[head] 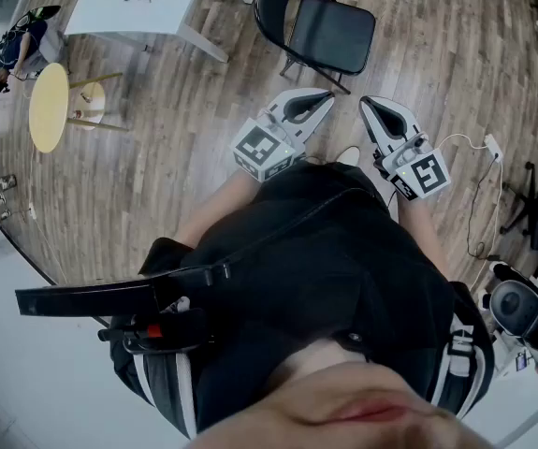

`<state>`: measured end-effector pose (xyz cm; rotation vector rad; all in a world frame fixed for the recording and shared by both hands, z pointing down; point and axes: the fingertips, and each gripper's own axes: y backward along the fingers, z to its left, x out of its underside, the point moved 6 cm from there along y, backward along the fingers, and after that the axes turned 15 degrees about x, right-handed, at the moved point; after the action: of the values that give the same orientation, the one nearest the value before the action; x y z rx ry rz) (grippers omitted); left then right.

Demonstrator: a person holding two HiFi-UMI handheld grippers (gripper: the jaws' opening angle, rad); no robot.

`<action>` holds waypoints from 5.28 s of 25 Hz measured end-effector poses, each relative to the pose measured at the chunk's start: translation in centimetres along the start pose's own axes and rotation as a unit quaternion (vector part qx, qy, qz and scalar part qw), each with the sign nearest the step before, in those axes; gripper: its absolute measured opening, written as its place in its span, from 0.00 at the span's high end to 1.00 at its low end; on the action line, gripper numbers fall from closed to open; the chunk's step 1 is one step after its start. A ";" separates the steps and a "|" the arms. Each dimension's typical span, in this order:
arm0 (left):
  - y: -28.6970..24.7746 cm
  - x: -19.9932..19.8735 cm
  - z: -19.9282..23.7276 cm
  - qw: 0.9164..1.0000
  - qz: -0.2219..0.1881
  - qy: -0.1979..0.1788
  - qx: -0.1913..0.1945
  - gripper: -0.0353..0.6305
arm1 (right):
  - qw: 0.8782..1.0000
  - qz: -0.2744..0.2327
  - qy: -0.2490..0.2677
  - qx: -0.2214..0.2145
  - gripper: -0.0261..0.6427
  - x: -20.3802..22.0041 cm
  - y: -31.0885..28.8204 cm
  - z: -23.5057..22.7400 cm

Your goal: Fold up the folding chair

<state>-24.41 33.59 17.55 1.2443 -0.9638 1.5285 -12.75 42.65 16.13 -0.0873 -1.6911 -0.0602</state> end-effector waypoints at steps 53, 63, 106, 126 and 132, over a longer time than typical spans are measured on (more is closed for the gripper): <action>-10.4 -0.2 2.9 0.999 0.024 0.007 -0.027 0.94 | 0.999 0.006 -0.031 -0.019 0.95 0.7 0.4 -11.9; -7.0 -0.7 15.1 0.999 0.025 0.018 0.011 0.94 | 0.999 0.030 -0.033 0.009 0.95 1.5 -11.3 -12.4; -3.7 8.4 42.0 0.951 0.198 0.127 -0.201 0.94 | 0.977 0.166 -0.130 0.035 0.95 19.5 -25.0 -31.5; 2.5 23.5 57.9 0.867 0.337 0.319 -0.181 0.56 | 0.909 0.304 -0.275 0.077 0.79 46.6 -23.8 -39.7; 1.9 24.2 59.5 0.863 0.362 0.311 -0.164 0.56 | 0.871 0.331 -0.352 0.088 0.63 53.9 -20.9 -42.2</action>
<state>-12.00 -18.97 52.31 0.0678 -1.2291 2.0317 20.53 19.17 75.04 -0.6092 -2.2909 0.7220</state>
